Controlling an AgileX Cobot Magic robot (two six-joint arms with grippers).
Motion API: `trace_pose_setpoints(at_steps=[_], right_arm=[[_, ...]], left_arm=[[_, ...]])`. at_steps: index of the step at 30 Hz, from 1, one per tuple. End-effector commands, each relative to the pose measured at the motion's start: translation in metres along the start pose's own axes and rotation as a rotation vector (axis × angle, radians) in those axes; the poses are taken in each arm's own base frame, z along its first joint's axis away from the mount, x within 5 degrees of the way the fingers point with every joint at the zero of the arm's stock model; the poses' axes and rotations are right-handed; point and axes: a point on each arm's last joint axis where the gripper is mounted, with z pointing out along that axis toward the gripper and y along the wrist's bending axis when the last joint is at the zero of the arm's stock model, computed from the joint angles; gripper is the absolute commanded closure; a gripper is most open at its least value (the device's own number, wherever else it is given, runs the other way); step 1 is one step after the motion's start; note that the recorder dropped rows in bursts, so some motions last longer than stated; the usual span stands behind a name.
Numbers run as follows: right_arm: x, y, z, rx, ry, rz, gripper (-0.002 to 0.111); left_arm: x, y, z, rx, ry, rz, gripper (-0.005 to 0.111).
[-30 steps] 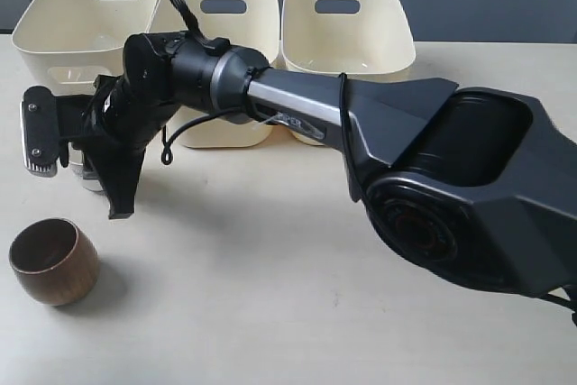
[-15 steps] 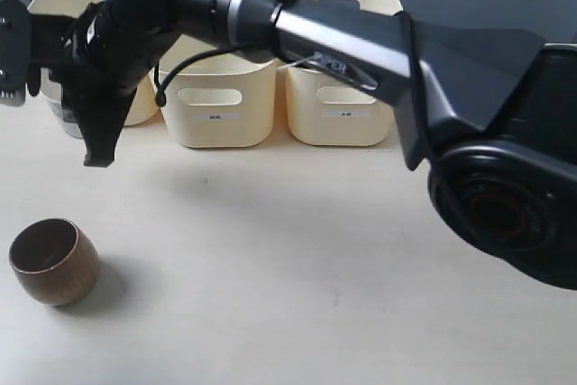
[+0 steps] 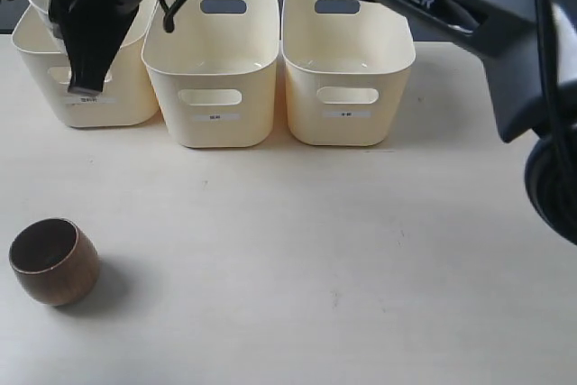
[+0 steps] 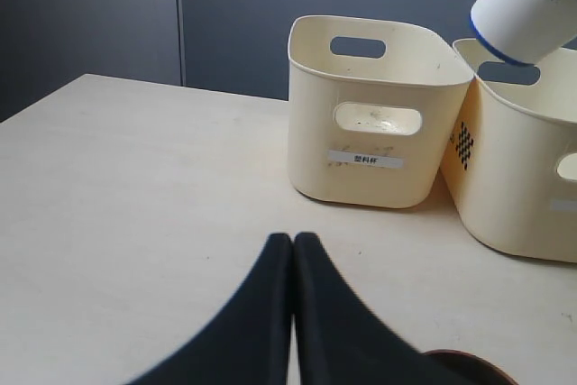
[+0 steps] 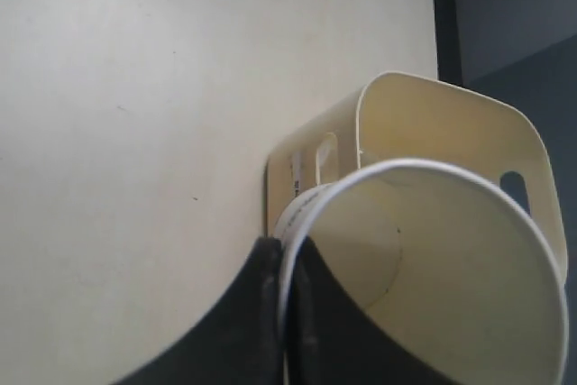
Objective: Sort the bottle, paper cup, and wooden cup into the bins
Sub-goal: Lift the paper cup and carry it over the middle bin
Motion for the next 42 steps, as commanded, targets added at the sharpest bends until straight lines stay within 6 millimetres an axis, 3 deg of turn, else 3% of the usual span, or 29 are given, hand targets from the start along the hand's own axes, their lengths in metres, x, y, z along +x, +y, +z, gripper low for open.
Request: trace_pose_setpoints(at_steps=[1,10,30,32,38,42], right_arm=[[0.007,-0.018,-0.016,0.065,-0.006,0.073,0.108],[0.041,-0.048,-0.026,0.121,0.026,0.237,0.108],[0.069,-0.073,-0.032,0.248,0.062,0.442,0.108],[0.078,-0.072,-0.024,0.238,0.078,0.487,0.108],[0.113,-0.056,0.038,0.192,0.174,0.523,0.108],[0.126,-0.050,0.060,0.207,0.193,0.551,0.108]], left_arm=[[-0.002,0.000,-0.001,0.004,-0.013,0.002,0.107],[-0.002,0.000,-0.001,0.004,-0.013,0.002,0.107],[-0.002,0.000,-0.001,0.004,-0.013,0.002,0.107],[-0.002,0.000,-0.001,0.004,-0.013,0.002,0.107],[-0.002,0.000,-0.001,0.004,-0.013,0.002,0.107],[-0.002,0.000,-0.001,0.004,-0.013,0.002,0.107]])
